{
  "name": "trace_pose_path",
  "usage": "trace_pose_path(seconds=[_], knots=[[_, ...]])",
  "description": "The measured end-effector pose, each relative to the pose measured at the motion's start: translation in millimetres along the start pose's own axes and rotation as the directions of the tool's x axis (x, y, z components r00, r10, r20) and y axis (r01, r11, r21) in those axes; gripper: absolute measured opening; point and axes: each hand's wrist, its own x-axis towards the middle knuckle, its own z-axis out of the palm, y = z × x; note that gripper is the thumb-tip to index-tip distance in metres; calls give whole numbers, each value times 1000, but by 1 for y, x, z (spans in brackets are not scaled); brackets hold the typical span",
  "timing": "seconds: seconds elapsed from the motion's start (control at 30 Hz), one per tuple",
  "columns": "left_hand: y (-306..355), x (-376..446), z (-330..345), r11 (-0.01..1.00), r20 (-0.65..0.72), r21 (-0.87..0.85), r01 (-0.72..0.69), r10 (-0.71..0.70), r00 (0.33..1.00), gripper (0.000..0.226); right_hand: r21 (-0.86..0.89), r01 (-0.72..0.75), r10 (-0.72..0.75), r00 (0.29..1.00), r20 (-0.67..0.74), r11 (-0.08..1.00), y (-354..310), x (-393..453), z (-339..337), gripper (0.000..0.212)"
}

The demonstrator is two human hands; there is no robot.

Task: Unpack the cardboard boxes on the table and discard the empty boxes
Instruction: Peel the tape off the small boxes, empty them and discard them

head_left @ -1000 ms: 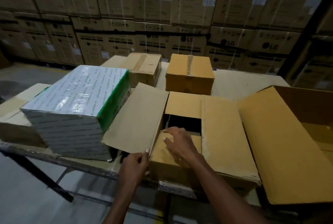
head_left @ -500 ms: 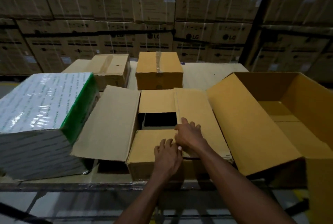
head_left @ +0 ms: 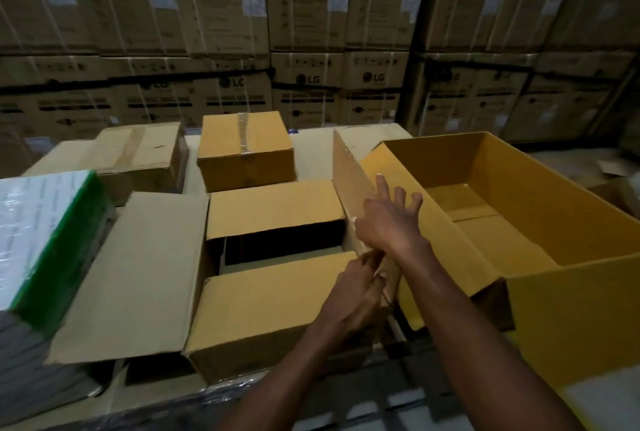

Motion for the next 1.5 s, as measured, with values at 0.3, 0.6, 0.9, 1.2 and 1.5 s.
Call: trace_pose_path(seconds=[0.3, 0.6, 0.9, 1.2, 1.5], knots=[[6, 11, 33, 977, 217, 212, 7, -54, 975, 41, 38, -197, 192, 976, 101, 980, 55, -4, 47, 53], [-56, -10, -28, 958, 38, 239, 161, -175, 984, 49, 255, -169, 123, 975, 184, 952, 57, 3, 95, 49], [-143, -9, -128, 827, -103, 294, 479, -471, 876, 46, 488, 71, -235, 930, 283, 870, -4, 41, 131, 42], [-160, -5, -123, 693, -96, 487, 531, -562, 821, 59, 376, 150, -284, 899, 333, 915, -17, 76, 161, 55], [-82, 1, -160, 782, -337, 437, 444, -315, 887, 37, 478, 324, -317, 943, -99, 816, -13, 55, 93, 31]])
